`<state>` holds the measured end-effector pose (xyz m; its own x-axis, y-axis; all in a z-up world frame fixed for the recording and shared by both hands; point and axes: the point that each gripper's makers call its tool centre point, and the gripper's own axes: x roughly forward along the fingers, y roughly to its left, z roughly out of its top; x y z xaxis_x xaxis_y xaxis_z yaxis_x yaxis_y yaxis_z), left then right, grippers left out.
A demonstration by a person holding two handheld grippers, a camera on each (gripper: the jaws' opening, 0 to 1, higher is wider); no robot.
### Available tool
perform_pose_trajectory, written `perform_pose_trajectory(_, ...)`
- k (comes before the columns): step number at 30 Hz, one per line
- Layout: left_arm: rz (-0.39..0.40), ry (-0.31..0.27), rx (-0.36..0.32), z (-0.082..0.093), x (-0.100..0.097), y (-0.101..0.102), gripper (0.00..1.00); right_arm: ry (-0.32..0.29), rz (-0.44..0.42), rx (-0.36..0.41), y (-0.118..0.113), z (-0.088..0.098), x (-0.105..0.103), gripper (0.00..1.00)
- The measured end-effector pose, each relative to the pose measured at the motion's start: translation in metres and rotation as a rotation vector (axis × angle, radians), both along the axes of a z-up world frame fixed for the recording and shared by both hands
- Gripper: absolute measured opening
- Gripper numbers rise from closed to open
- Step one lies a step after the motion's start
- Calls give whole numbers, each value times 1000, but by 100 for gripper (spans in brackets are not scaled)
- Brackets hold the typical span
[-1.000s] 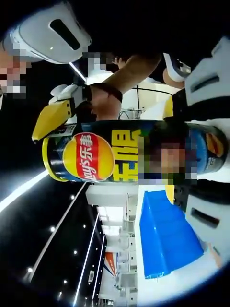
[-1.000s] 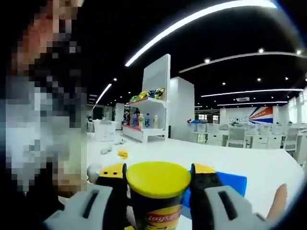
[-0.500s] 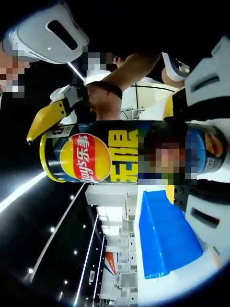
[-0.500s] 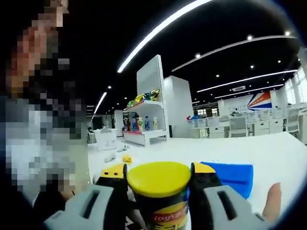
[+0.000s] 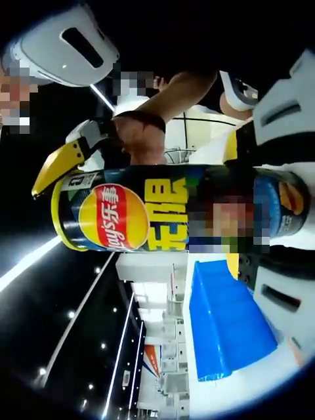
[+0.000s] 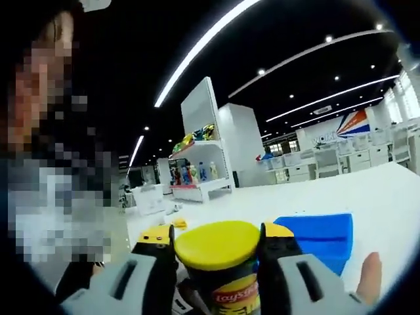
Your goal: Open the lid of the chip container on the table, take out the chips, place them into the box in front of the container, and close the lid
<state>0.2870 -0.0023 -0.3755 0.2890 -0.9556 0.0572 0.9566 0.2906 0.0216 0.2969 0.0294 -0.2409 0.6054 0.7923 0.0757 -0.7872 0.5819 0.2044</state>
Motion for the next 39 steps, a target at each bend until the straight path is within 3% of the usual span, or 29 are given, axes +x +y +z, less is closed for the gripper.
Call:
perform_pose_trajectory(8,0,3,3,-1,0,0,47,28,14,45,-1,1,1,43)
perform_pose_trajectory(10,-2,7,2,-1,0,0,47,-43,12,-10,1,1,-2,44)
perform_pose_trajectory(14,-7,4,4,-2,-1,0,47,-88,15,-44,2,1,-6,44)
perform_pose_trajectory(17,-10,6,5,-2,-2,-1,47,-163,9,-118,1,-1,-6,44)
perform_pose_trajectory(22,-7,9,12,-4,-1,-1,47,-344,-31,-231,2,0,-8,45)
perform_pose_trajectory(23,-7,9,13,-4,-1,-1,47,-326,-29,-222,3,-1,-9,44)
perform_pose_trajectory(24,-7,9,14,-4,-1,-1,47,-253,-34,-219,1,-5,-7,43)
perform_pose_trajectory(27,-7,12,15,-5,-1,-1,47,-247,-34,-200,1,-3,-5,41)
perform_pose_trajectory(33,-5,12,19,-5,0,-1,47,-150,-27,-91,-3,-1,-3,40)
perform_pose_trajectory(34,-7,7,23,-6,-1,-1,47,-84,-4,-40,-3,-1,-7,40)
perform_pose_trajectory(39,-8,10,23,-6,-1,-1,47,-116,-6,-36,-8,4,-7,40)
